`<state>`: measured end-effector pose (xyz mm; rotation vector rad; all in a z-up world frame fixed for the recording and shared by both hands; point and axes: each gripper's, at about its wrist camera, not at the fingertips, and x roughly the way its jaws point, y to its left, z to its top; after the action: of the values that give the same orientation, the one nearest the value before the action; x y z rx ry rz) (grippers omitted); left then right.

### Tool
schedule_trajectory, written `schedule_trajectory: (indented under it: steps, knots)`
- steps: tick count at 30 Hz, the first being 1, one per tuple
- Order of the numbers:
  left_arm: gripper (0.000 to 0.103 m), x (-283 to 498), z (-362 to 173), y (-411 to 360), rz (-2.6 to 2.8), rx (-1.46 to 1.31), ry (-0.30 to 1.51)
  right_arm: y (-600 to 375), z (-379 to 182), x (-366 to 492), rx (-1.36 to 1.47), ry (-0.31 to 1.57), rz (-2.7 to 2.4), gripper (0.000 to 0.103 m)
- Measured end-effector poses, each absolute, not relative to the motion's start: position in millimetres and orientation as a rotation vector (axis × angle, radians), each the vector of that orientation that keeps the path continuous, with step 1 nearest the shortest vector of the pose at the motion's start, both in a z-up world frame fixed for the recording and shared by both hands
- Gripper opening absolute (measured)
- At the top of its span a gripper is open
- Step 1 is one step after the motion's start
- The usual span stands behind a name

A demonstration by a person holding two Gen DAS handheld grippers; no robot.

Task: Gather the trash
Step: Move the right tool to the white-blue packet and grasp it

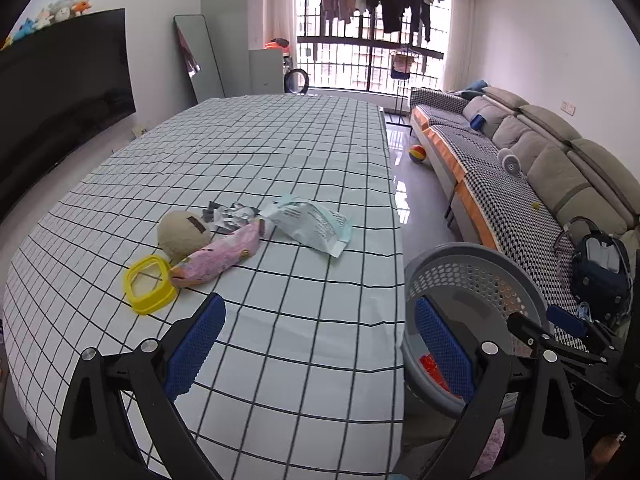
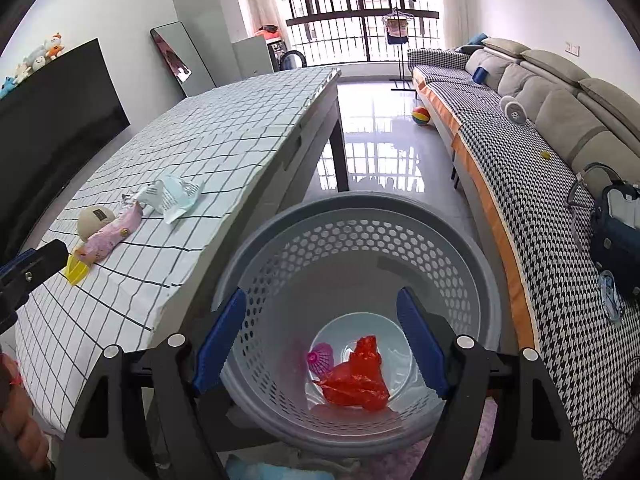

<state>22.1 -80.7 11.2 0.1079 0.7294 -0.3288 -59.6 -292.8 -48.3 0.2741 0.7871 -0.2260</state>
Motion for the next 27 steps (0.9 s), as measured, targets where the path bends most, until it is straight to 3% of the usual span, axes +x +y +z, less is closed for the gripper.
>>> schedule_trajectory:
  steps: [27]
  knots:
    - [0.094, 71, -22, 57, -0.026, 0.015, 0.786, -178, -31, 76, 0.078, 0.833, 0.09, 0.074]
